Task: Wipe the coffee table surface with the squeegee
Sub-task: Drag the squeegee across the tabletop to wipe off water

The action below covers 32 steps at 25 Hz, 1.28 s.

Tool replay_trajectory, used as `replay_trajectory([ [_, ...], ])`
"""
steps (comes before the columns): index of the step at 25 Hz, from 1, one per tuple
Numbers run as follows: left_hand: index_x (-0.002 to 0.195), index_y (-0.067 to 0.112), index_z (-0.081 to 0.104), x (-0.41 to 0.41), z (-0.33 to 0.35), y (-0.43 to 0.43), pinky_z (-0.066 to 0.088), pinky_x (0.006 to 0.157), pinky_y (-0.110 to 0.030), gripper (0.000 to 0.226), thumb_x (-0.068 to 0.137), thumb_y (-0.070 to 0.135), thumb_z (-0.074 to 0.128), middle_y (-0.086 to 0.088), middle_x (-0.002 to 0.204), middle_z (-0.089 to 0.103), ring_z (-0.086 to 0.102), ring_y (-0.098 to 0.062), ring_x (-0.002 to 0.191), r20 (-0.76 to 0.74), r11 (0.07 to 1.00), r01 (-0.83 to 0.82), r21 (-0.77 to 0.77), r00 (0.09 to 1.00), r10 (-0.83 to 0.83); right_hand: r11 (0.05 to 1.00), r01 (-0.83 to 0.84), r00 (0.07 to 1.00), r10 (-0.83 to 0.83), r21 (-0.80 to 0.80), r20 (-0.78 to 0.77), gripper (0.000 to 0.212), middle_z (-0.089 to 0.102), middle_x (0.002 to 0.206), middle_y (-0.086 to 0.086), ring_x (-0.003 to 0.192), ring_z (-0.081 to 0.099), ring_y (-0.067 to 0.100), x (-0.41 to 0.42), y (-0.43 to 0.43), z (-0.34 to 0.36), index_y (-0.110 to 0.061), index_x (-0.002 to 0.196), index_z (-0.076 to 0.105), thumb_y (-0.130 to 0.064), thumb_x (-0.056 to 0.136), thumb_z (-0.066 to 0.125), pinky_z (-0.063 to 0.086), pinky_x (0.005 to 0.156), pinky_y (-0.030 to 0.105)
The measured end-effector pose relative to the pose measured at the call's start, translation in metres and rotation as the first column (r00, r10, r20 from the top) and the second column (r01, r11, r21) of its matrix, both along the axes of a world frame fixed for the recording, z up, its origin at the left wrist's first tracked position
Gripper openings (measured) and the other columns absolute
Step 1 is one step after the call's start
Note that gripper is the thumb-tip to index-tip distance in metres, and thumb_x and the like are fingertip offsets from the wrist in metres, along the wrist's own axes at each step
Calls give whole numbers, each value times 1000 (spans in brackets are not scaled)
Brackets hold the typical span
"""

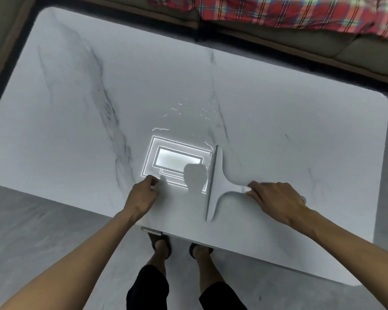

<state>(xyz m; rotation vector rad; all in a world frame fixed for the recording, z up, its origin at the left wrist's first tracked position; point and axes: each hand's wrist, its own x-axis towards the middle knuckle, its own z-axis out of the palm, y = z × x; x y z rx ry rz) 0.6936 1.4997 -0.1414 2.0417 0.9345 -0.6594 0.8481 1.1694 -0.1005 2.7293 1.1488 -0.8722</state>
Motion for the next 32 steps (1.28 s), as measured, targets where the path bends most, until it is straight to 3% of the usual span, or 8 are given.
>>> replay_trajectory([
  [4,118,16,55,30,11,23,45,78,-31,29,89,15,53,-6,123,63,59,-24,101,84,986,-156,58,985,151,954,283,957,-274,98,-90,28,54,75,-7,62,49,22,26,55,0,-23,97,44,-45,98,27,32,58,33],
  [8,123,12,51,74,3,48,39,73,-30,31,92,18,49,-14,111,65,58,-30,91,66,975,-201,97,978,195,798,564,818,-503,214,-280,26,57,92,6,90,59,35,89,143,-11,-10,122,43,-16,97,43,38,68,31],
  [13,115,2,51,138,-30,87,44,84,-36,25,93,12,46,-14,116,55,56,-31,103,168,971,-187,152,973,161,820,475,874,-483,318,-60,50,61,123,17,112,54,42,223,260,-34,-20,147,28,-18,98,40,41,88,41],
  [17,108,0,52,169,-59,121,46,92,-44,25,84,1,57,-21,122,46,51,-39,109,153,983,-13,185,988,-15,840,488,866,-501,237,-7,32,57,119,22,96,54,42,294,324,-56,-16,130,41,-19,98,36,42,59,38],
  [19,115,-1,52,177,-68,128,45,95,-47,34,82,3,60,-21,131,41,45,-41,118,103,970,89,227,988,-115,845,495,864,-504,203,-8,35,57,119,23,89,50,38,302,326,-60,-15,133,40,-19,99,33,37,49,34],
  [22,112,-4,51,186,-69,128,48,84,-46,29,86,9,49,-24,127,42,39,-42,124,20,947,196,256,978,-208,887,427,896,-441,175,53,41,61,117,22,99,53,44,283,287,-58,-17,141,35,-20,101,31,44,72,42],
  [26,126,-7,42,201,-59,128,42,99,-52,42,88,8,41,-34,141,31,25,-49,137,-100,952,227,206,972,-211,902,412,909,-417,133,16,45,67,98,20,84,60,42,224,211,-45,-21,146,30,-20,101,33,49,74,43],
  [32,119,-3,44,203,-59,129,39,103,-50,40,88,23,39,-34,140,32,22,-45,136,-147,972,176,155,977,-154,891,454,888,-453,-9,-77,46,69,98,18,85,64,40,179,160,-5,-21,146,30,-25,101,36,52,76,40],
])
